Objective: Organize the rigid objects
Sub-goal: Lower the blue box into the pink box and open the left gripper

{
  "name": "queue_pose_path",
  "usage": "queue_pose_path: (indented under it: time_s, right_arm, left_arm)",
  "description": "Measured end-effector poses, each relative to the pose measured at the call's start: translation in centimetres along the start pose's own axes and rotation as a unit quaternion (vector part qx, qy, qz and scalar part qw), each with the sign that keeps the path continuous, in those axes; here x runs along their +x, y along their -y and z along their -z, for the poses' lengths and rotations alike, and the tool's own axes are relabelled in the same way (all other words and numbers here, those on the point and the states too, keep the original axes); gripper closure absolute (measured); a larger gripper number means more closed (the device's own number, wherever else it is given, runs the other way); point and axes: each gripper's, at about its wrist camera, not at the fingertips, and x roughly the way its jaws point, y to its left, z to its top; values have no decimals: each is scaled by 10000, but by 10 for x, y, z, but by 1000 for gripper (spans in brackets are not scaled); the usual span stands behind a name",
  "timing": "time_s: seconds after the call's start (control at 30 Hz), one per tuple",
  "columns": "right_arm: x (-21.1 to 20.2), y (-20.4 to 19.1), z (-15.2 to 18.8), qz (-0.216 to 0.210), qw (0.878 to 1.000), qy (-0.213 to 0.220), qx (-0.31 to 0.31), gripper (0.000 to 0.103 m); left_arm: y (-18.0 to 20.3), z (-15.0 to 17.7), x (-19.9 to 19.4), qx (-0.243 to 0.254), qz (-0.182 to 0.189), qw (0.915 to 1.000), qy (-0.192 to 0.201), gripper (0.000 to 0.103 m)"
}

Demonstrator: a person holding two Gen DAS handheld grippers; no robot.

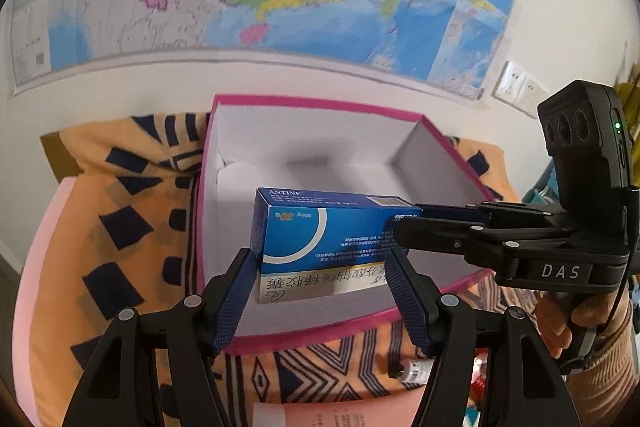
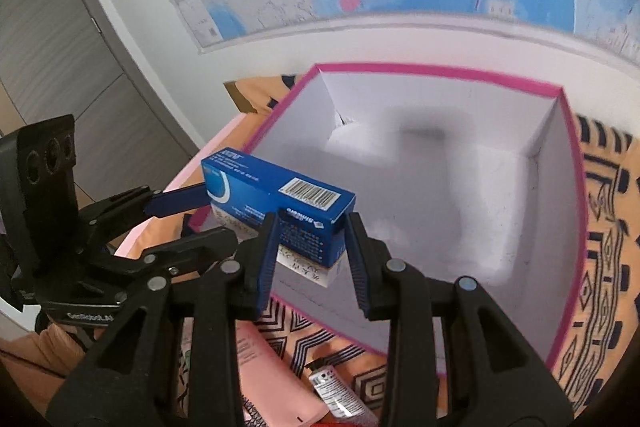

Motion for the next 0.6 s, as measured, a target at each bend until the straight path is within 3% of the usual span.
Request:
queue_pose_path:
  time_s: [0.2,0.37,0.6]
  right_arm:
    - [19,10,-2,-68,9994,-235,235,66]
    - [26,13,0,145,9989,-300,325,66]
    - [-14,-8,23,144,9997,217,2,65]
  left_arm:
    - [-8,0,12,-176,-143,9994,-251,36]
    - [-9,0,5,-192,-297,9993,-109,36]
    - [-14,14,-23,-86,-210,9991,366,36]
